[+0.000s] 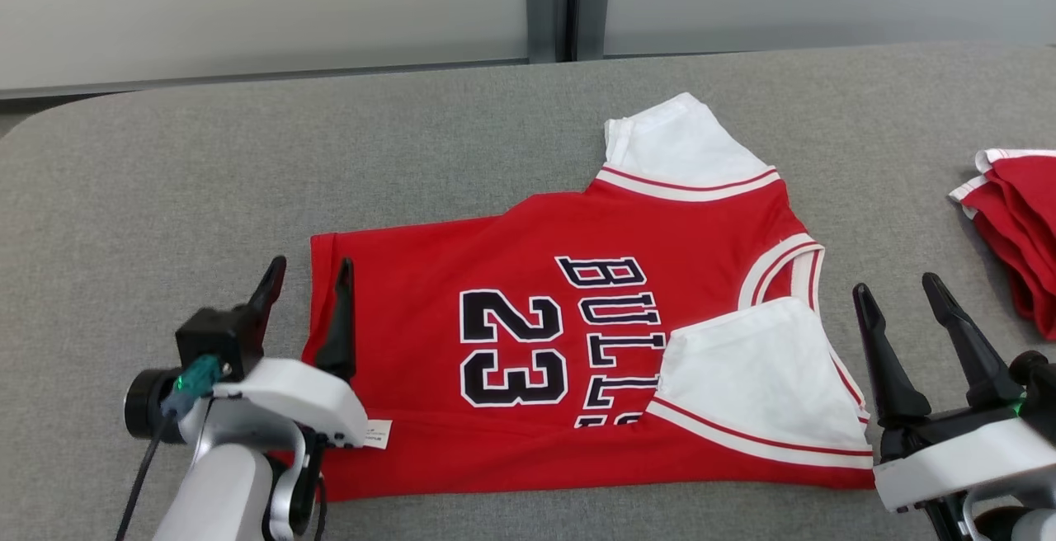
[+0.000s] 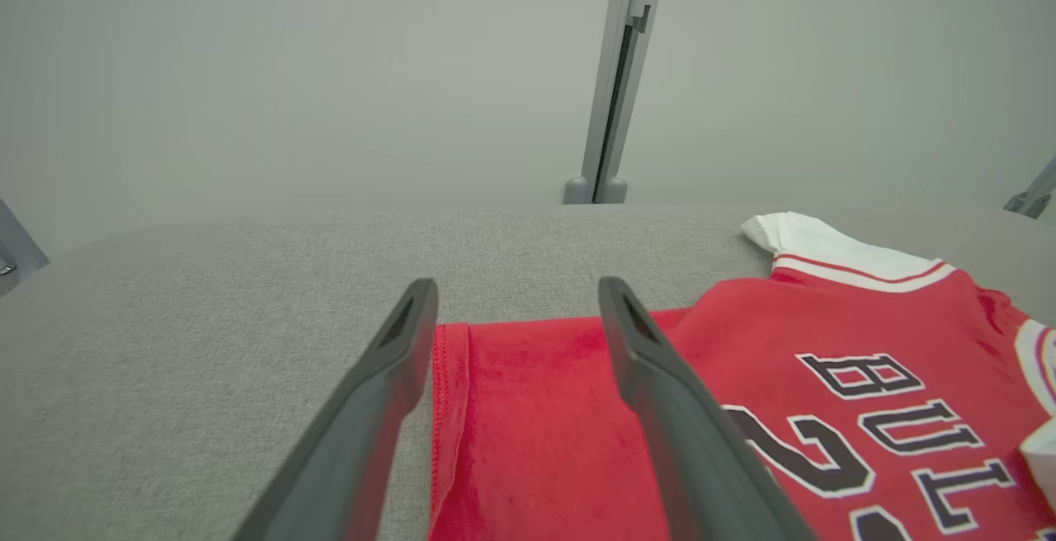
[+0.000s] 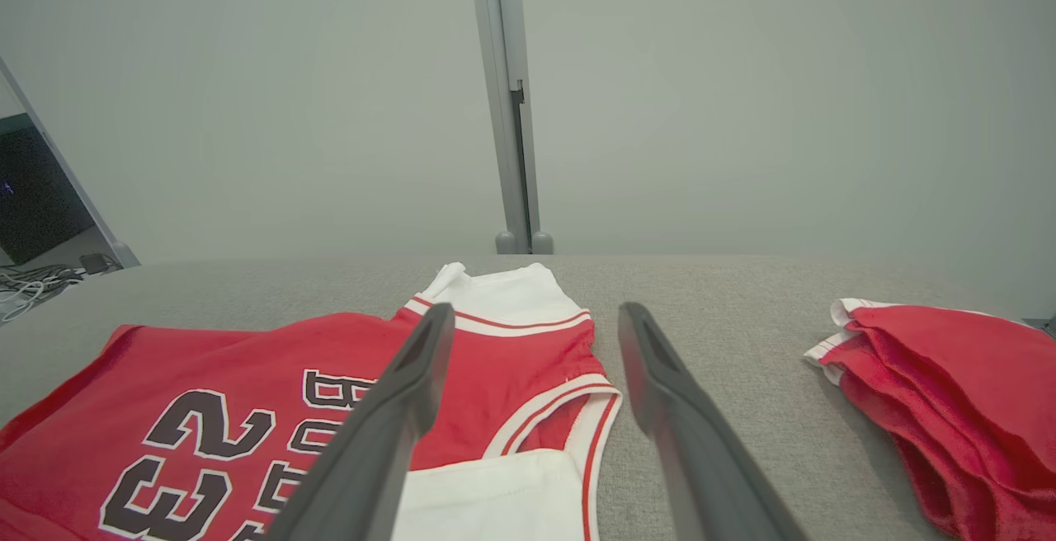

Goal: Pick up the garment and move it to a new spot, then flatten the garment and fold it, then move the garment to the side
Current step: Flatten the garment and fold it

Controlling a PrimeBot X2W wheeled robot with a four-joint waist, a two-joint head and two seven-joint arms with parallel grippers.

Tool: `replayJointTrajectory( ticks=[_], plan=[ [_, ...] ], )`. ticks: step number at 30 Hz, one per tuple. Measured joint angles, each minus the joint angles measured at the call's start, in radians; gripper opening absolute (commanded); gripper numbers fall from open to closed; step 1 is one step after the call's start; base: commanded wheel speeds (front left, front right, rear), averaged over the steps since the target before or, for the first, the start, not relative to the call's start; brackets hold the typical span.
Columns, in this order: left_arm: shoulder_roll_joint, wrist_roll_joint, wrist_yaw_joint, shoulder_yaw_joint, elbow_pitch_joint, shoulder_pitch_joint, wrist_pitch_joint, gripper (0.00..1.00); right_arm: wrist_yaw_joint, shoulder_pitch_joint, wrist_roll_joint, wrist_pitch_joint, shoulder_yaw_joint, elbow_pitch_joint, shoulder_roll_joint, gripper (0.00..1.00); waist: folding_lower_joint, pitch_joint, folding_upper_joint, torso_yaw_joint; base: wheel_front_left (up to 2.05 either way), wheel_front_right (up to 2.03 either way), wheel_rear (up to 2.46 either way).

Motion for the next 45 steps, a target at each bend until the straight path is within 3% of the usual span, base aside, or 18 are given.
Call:
replayJointTrajectory(
  ticks=[7, 14, 15, 16, 17, 25, 31, 41, 45],
  plan=[
    [0.008, -0.041, -0.051, 0.006, 0.243, -0.222, 0.093, 1.00, 0.000, -0.047, 0.020, -0.004, 0.025, 0.015, 0.000, 1.00, 0.0000, 0.081, 0.0000, -0.024, 0.00, 0.00, 0.00],
    [0.020, -0.080, -0.068, 0.037, 0.423, -0.311, 0.105, 1.00, 0.000, -0.076, 0.035, -0.024, 0.048, 0.053, 0.004, 1.00, 0.0000, 0.127, 0.0000, -0.052, 0.00, 0.00, 0.00],
    [0.018, -0.086, -0.071, 0.039, 0.442, -0.321, 0.103, 0.77, 0.000, -0.079, 0.036, -0.026, 0.048, 0.060, 0.004, 1.00, 0.0000, 0.132, 0.0000, -0.055, 0.00, 0.00, 0.00],
    [0.017, -0.089, -0.075, 0.040, 0.459, -0.330, 0.098, 0.30, 0.000, -0.083, 0.039, -0.031, 0.047, 0.069, 0.004, 1.00, 0.0000, 0.135, 0.0000, -0.056, 0.00, 0.00, 0.00],
    [0.017, -0.091, -0.078, 0.041, 0.475, -0.337, 0.095, 0.00, 0.000, -0.086, 0.044, -0.032, 0.048, 0.076, 0.003, 1.00, 0.0000, 0.138, 0.0000, -0.057, 0.00, 0.00, 0.00],
    [0.011, -0.100, -0.095, 0.044, 0.552, -0.388, 0.033, 0.00, 0.000, -0.160, 0.079, -0.058, 0.021, 0.144, -0.016, 1.00, 0.0000, 0.158, 0.0000, -0.053, 0.00, 0.00, 0.00],
    [-0.017, -0.108, -0.103, 0.035, 0.546, -0.434, 0.003, 0.00, 0.000, -0.283, 0.102, -0.067, -0.023, 0.225, -0.068, 1.00, 0.0000, 0.204, 0.0000, -0.036, 0.00, 0.00, 0.00],
    [-0.087, -0.112, -0.121, -0.033, 0.478, -0.551, -0.040, 0.00, -0.001, -0.666, 0.167, -0.020, 0.034, 0.421, -0.206, 1.00, 0.0000, 0.347, 0.0000, 0.062, 0.00, 0.00, 0.00],
    [-0.104, -0.140, -0.122, -0.086, 0.453, -0.608, -0.067, 0.00, 0.000, -0.862, 0.182, 0.041, 0.128, 0.554, -0.263, 1.00, 0.0000, 0.413, 0.0000, 0.128, 0.00, 0.00, 0.00]
  ],
)
